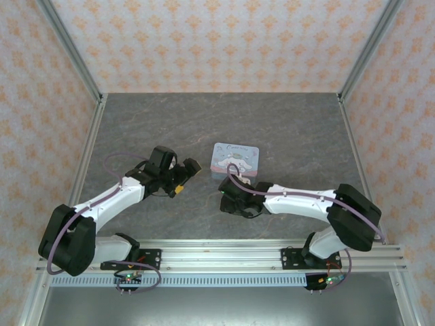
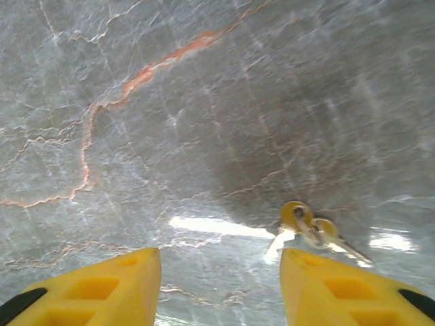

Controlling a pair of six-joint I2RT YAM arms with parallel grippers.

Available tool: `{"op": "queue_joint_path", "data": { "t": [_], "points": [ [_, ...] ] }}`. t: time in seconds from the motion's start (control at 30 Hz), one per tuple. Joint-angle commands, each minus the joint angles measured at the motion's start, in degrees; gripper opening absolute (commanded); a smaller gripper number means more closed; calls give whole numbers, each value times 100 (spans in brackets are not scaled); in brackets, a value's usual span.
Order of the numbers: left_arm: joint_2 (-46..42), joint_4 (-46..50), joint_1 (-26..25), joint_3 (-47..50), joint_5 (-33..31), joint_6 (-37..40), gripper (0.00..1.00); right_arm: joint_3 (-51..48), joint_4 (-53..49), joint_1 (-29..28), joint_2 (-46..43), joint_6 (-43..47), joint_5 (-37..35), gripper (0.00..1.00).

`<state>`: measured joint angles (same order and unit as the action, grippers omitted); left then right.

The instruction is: Unlock a padlock with a key

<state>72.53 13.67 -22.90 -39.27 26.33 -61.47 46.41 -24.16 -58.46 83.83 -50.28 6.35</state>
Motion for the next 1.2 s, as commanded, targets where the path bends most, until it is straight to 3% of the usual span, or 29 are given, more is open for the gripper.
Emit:
{"op": "queue_joint_path", "data": {
  "t": [0.0, 0.47, 1.17],
  "points": [
    [43, 72, -31, -132, -130, 98, 100, 70, -620, 22, -199, 154, -608, 53],
    [48, 91, -31, -143, -158, 100, 100, 473, -1627, 22, 161, 1691, -866, 56],
    [20, 108, -30, -150, -213, 56, 100, 669, -1521, 19, 1026, 1933, -754, 55]
  ]
}}
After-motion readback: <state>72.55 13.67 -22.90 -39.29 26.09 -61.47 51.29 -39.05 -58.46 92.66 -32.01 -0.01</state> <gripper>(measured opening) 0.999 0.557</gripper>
